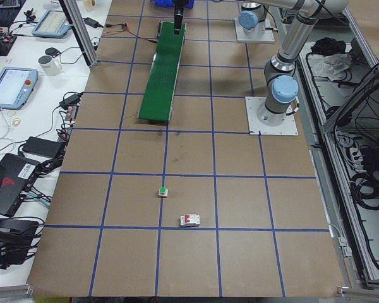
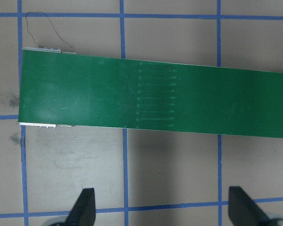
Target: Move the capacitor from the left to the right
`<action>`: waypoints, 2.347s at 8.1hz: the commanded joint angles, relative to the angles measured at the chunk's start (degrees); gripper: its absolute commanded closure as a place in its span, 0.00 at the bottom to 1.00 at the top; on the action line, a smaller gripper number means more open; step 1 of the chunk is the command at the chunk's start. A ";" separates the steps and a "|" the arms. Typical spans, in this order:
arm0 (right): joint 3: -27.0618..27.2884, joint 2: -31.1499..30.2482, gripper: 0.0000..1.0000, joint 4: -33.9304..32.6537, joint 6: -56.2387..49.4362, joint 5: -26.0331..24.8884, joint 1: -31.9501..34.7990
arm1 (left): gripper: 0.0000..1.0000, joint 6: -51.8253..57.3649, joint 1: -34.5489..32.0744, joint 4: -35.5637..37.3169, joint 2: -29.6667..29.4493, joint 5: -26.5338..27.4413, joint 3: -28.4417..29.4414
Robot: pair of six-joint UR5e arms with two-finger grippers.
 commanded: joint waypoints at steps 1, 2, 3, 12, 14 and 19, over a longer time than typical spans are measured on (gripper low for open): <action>0.05 8.40 1.00 -10.64 -16.85 0.44 -6.36 | 0.00 0.00 0.00 0.00 -0.03 -0.02 -0.05; 0.40 10.70 1.00 -11.47 -17.95 0.44 -6.46 | 0.00 0.00 0.00 0.00 -0.03 -0.02 -0.05; 0.49 12.38 1.00 -12.17 -18.22 0.44 -6.63 | 0.00 0.00 0.00 0.00 -0.03 -0.11 -0.05; -0.21 -5.07 0.00 5.73 -4.10 9.59 -0.52 | 0.00 0.09 0.00 0.53 -0.38 -0.02 0.03; -0.21 -9.21 0.00 9.58 7.47 9.32 5.73 | 0.00 0.09 0.00 0.53 -0.38 -0.02 0.03; -4.13 -15.82 0.00 21.89 33.87 7.65 23.56 | 0.00 0.09 0.00 0.53 -0.21 0.07 0.03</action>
